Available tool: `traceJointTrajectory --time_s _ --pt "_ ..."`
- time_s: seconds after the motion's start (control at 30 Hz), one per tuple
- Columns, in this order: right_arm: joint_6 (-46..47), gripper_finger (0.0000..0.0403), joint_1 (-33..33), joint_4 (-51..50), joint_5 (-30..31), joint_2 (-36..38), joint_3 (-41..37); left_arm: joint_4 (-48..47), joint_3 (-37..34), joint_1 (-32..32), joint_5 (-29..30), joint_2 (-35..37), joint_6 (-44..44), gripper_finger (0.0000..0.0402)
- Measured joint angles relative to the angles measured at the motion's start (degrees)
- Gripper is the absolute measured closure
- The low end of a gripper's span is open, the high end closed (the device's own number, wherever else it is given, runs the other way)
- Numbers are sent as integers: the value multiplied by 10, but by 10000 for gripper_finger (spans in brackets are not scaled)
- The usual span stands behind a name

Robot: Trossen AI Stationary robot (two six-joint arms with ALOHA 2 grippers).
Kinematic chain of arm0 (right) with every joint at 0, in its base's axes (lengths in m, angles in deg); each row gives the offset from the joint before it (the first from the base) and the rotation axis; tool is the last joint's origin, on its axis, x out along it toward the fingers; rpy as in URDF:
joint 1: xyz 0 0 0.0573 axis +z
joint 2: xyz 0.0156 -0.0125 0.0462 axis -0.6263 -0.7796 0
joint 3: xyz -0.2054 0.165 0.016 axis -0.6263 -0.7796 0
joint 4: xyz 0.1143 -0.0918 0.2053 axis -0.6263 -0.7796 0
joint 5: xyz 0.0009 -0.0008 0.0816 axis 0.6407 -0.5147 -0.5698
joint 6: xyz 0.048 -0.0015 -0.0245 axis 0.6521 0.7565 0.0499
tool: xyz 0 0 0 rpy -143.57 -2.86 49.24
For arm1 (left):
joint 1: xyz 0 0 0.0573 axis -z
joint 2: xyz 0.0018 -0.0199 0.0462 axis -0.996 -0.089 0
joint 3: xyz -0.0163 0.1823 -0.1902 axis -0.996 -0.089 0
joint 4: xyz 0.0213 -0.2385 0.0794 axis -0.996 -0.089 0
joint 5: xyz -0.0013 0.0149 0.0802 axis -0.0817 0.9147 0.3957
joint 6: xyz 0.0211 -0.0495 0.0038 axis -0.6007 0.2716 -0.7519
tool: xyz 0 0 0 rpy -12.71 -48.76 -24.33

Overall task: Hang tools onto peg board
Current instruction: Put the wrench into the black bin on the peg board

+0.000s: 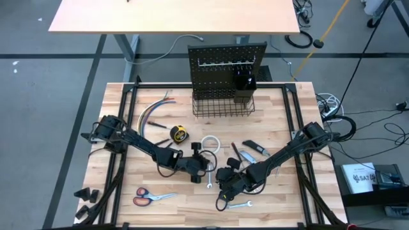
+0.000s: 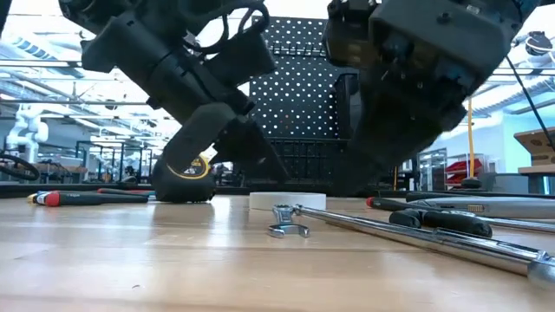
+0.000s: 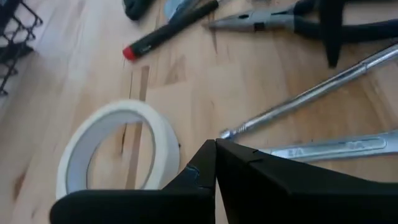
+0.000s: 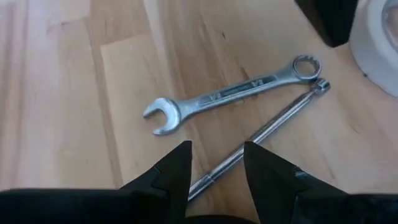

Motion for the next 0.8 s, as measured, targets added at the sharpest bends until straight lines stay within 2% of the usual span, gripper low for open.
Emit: traceJointTrajectory --time_s 0.17,0.5,0.8 --pt "0 266 0 4 -1 1 0 7 0 -7 -7 -4 -2 394" --pt "-20 266 -5 58 -17 4 0 13 0 -10 -58 -28 2 394" --pt "-11 266 -7 60 -17 4 0 8 2 -22 -54 -44 29 394"
